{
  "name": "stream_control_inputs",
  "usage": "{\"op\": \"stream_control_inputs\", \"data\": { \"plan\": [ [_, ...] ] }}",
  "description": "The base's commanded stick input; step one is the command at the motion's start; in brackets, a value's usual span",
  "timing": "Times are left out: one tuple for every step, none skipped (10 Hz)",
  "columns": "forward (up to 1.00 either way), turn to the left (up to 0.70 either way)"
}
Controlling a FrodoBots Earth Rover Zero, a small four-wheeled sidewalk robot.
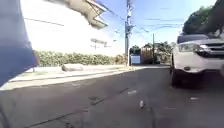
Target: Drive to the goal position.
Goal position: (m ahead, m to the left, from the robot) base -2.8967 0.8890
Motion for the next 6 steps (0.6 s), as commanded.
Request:
{"op": "stream_control_inputs", "data": {
  "plan": [
    [0.00, 0.84],
    [0.00, 0.84],
    [0.00, 0.84],
    [0.00, 0.84],
    [0.00, 0.84],
    [0.00, 0.84]
  ]
}}
